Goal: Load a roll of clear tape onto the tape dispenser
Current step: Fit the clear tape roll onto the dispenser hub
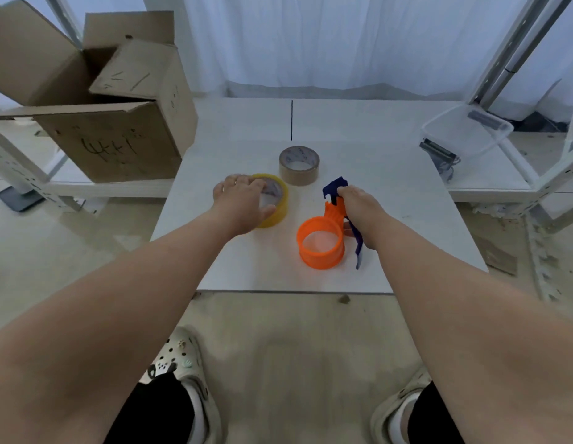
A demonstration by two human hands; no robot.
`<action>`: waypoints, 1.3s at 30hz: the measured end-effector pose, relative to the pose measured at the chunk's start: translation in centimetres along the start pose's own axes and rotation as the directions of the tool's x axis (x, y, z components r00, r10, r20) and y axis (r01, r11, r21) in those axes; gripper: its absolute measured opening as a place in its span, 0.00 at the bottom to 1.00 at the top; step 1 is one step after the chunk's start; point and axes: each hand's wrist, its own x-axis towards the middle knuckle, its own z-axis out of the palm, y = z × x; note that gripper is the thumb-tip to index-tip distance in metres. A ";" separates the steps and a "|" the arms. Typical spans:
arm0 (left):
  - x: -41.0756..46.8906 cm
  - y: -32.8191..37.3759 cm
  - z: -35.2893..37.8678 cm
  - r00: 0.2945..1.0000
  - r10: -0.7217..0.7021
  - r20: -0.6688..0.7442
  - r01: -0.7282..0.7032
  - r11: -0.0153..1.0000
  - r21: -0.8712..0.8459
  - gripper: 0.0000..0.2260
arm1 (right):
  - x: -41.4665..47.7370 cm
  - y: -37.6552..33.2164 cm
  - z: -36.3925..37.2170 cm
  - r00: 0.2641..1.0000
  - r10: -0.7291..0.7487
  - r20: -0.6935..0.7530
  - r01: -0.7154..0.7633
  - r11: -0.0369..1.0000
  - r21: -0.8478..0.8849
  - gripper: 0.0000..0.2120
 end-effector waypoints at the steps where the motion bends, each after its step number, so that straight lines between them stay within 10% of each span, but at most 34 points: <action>1: -0.2 -0.3 0.3 1.000 -0.003 -0.013 0.003 1.000 -0.018 0.26 | 0.2 0.4 0.4 1.000 -0.014 -0.010 0.014 1.000 -0.012 0.15; 12: 0.9 0.2 1.1 0.969 -0.248 -0.001 0.230 0.900 -0.370 0.31 | 1.6 0.8 1.1 0.987 -0.050 -0.153 0.026 0.988 -0.152 0.29; 21: 1.5 -1.4 1.2 0.892 -0.357 0.276 0.446 0.602 -0.662 0.16 | 0.8 0.7 1.3 0.992 -0.047 -0.121 -0.008 0.912 -0.410 0.08; 26: 0.8 -1.4 1.2 0.928 -0.282 0.245 0.374 0.676 -0.635 0.16 | 0.1 0.2 0.7 0.990 -0.011 -0.141 -0.058 0.878 -0.476 0.13; 39: -0.5 0.3 -9.1 0.995 -0.097 0.031 0.063 0.342 -0.937 0.22 | -2.8 -9.5 -1.1 0.947 -0.306 -0.102 0.284 0.941 -0.183 0.24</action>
